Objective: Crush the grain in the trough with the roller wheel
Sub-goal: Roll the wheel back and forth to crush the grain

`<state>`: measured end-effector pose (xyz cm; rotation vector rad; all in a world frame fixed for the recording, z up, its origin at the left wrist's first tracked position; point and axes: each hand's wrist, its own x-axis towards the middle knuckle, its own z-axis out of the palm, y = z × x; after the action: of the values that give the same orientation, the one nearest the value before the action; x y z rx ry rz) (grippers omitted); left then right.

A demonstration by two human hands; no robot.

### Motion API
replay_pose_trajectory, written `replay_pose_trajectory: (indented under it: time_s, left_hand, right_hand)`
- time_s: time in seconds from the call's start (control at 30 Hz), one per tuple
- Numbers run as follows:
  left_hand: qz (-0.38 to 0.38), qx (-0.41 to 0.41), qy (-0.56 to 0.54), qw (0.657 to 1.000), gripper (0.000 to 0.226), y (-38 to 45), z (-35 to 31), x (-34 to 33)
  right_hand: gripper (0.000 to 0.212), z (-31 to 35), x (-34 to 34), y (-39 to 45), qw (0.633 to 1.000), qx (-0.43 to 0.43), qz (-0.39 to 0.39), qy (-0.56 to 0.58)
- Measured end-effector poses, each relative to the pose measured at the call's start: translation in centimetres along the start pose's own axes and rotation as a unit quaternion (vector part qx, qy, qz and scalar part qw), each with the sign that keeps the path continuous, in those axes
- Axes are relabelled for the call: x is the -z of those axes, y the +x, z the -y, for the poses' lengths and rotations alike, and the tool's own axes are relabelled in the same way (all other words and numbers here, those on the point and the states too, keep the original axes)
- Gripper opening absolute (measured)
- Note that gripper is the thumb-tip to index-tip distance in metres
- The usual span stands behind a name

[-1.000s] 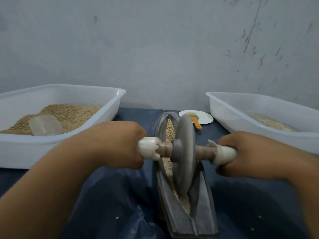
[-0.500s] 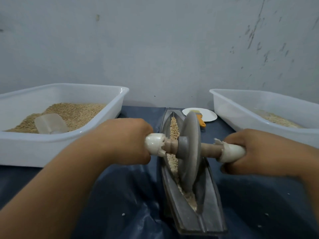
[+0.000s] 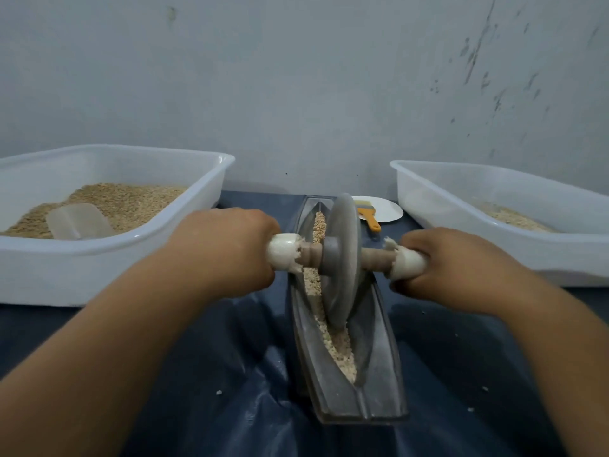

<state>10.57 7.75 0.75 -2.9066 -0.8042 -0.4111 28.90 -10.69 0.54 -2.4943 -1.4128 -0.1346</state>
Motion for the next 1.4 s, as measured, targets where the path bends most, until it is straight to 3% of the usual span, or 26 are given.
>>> replay_pose_trajectory:
  time_s: [0.07, 0.17, 0.23, 0.4, 0.5, 0.6, 0.67, 0.8, 0.83, 0.9, 1.0, 1.07, 1.17, 1.23, 1.33, 1.4]
  left_hand:
    - [0.028, 0.0, -0.012, 1.0, 0.02, 0.1, 0.2, 0.0]
    - [0.085, -0.017, -0.043, 0.995, 0.018, -0.4, 0.8, 0.9]
    - [0.082, -0.019, -0.054, 0.995, 0.019, -0.6, 0.7, 1.0]
    - [0.03, 0.005, -0.023, 0.999, 0.022, 0.3, 0.1, 0.0]
    - [0.073, -0.014, -0.032, 0.997, 0.018, -0.3, 0.4, 0.7]
    - [0.075, -0.03, -0.026, 0.996, 0.021, -1.1, 0.7, 1.5]
    - [0.058, -0.019, -0.03, 0.998, 0.017, -0.7, 0.5, 1.0]
    - [0.038, 0.009, -0.033, 0.999, 0.016, 0.3, 0.0, -0.2]
    - [0.053, 0.005, -0.04, 0.998, 0.017, 0.3, 0.1, -0.1]
    - [0.088, -0.012, -0.051, 0.995, 0.017, -0.2, 0.5, 0.6]
    - [0.129, -0.035, -0.075, 0.988, 0.03, -1.2, 0.9, 1.9]
    - [0.124, -0.03, -0.082, 0.989, 0.032, -1.1, 0.7, 1.7]
    - [0.054, 0.003, -0.045, 0.998, 0.017, -0.1, 0.3, 0.3]
    - [0.018, 0.007, -0.026, 0.999, 0.016, 0.4, 0.1, -0.2]
    - [0.071, -0.011, -0.04, 0.997, 0.018, -0.2, 0.5, 0.6]
    - [0.107, -0.03, -0.048, 0.993, 0.026, -1.1, 0.7, 1.7]
  right_hand:
    - [0.019, 0.0, 0.0, 0.1, 1.0, 0.004, -0.014, -0.026]
    - [0.027, -0.8, 1.6, -1.0, 0.994, -0.002, 0.101, 0.035]
    - [0.033, -0.7, 1.9, -1.6, 0.99, -0.003, 0.124, 0.07]
    - [0.019, 0.2, 0.0, 0.2, 1.0, 0.006, -0.025, -0.014]
    - [0.021, -0.6, 1.1, -0.5, 0.997, 0.004, 0.07, 0.022]
    - [0.039, -0.9, 2.3, -1.9, 0.986, 0.0, 0.151, 0.073]
    - [0.034, -0.7, 1.7, -1.6, 0.991, 0.004, 0.113, 0.077]
    - [0.02, 0.2, -0.2, 0.3, 0.998, 0.016, -0.055, -0.018]
    - [0.019, 0.3, -0.2, 0.3, 0.998, 0.019, -0.049, -0.026]
    - [0.019, -0.1, 1.0, -0.5, 0.999, 0.014, 0.033, 0.005]
    - [0.036, -0.5, 2.6, -2.6, 0.991, 0.012, 0.123, 0.057]
    - [0.043, -0.6, 2.5, -3.1, 0.992, 0.007, 0.103, 0.067]
    - [0.023, 0.2, 0.9, -1.5, 1.0, -0.001, 0.004, 0.026]
    - [0.021, 0.5, 0.0, -0.7, 0.999, 0.0, -0.049, -0.007]
    - [0.021, -0.2, 0.8, -1.1, 1.0, 0.005, 0.021, 0.011]
    - [0.033, -0.7, 2.0, -2.1, 0.994, 0.007, 0.086, 0.06]
